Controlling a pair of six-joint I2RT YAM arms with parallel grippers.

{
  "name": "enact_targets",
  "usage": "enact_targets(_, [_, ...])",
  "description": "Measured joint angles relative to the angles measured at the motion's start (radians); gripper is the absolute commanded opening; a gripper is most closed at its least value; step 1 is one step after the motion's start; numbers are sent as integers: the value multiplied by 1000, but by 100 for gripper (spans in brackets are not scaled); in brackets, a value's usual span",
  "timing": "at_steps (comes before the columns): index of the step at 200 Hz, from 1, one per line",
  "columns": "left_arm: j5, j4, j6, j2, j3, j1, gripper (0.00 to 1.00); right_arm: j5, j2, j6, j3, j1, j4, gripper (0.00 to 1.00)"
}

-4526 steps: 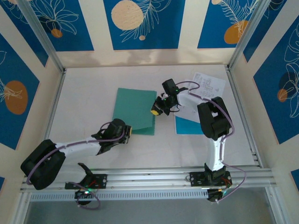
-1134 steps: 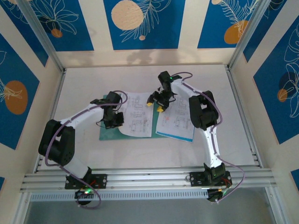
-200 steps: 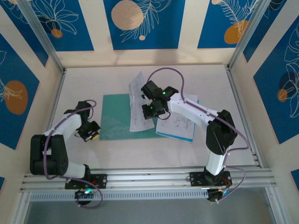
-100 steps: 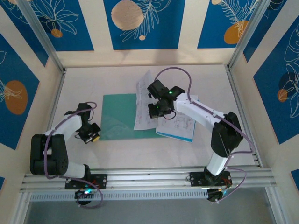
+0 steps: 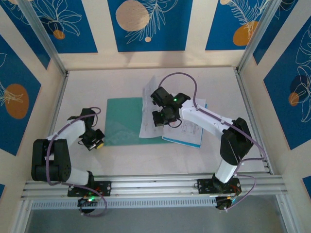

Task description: Put the files into the folder

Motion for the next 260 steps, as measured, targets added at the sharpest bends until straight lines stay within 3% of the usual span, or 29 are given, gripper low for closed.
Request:
enact_targets(90, [4,1,0,0,0,0,0,-43,9,45,5,16,23,0])
enact_targets(160, [7,0,0,0,0,0,0,-212,18,38,-101,-67,171,0])
enact_targets(213, [8,4,-2,40,0,7,0,-346,112,-4,-102,-137,299,0])
enact_targets(260, [19,17,-6,52,0,12,0,-435,184,-43,-102,-135,353,0])
